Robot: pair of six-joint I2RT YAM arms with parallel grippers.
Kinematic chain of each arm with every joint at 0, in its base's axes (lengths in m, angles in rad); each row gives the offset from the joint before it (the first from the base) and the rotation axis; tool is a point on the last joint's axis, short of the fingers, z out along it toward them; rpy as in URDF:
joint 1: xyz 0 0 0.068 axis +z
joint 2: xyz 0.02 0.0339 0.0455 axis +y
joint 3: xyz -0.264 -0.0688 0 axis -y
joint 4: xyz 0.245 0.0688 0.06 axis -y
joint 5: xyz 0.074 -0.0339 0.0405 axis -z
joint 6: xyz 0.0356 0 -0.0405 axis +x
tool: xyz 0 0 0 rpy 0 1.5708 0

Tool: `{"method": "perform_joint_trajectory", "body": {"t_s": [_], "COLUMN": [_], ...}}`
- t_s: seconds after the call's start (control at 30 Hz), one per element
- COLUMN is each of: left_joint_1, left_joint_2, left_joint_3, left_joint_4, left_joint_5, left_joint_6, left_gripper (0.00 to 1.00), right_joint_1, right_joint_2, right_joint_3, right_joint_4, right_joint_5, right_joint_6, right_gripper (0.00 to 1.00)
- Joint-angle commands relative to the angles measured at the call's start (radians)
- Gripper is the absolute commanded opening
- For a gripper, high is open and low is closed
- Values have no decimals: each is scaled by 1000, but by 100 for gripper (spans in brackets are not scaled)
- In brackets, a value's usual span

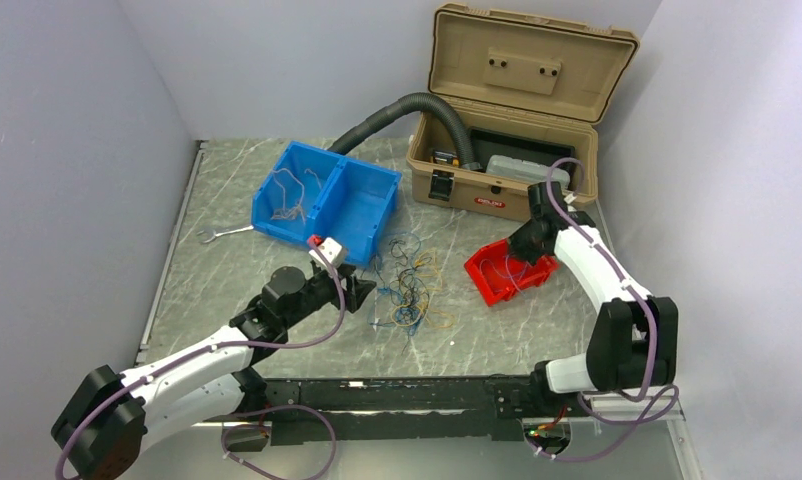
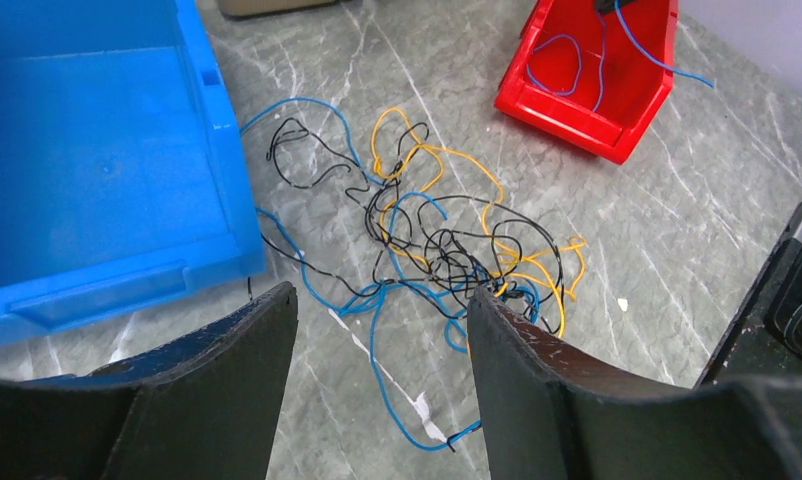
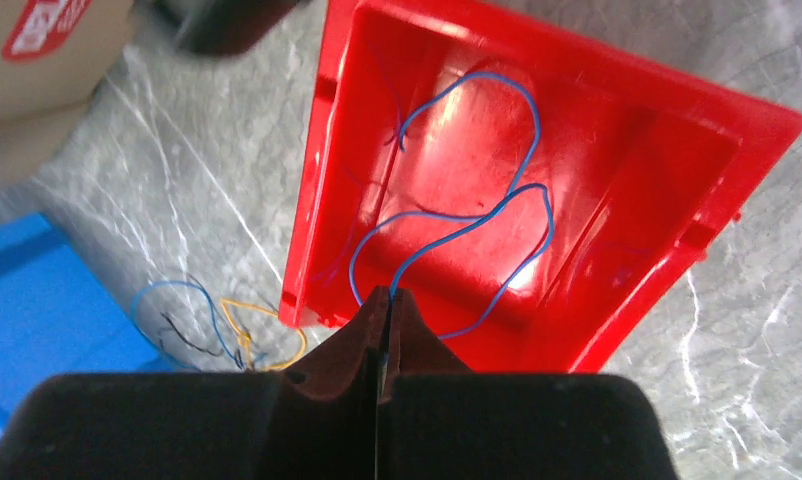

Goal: Untangle the cables

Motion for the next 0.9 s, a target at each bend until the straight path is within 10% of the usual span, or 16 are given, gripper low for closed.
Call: {"method": "perform_joint_trajectory", "body": {"t_s": [0.0, 0.87], "left_joint_1": [-2, -1], "left_joint_2": [-10, 25], "left_joint_3": [0, 9], "left_joint_4": [81, 85], "left_joint_5": [-5, 12], "left_joint_6": [10, 13], "left_gripper": [67, 67], "right_joint_1": [-51, -53], "right_joint_2": [46, -193], "right_joint_3": [85, -349], "right_joint_4": [35, 462], "right_joint_5": [-66, -56], "right_joint_6": [74, -193], "right_gripper": [0, 0]}}
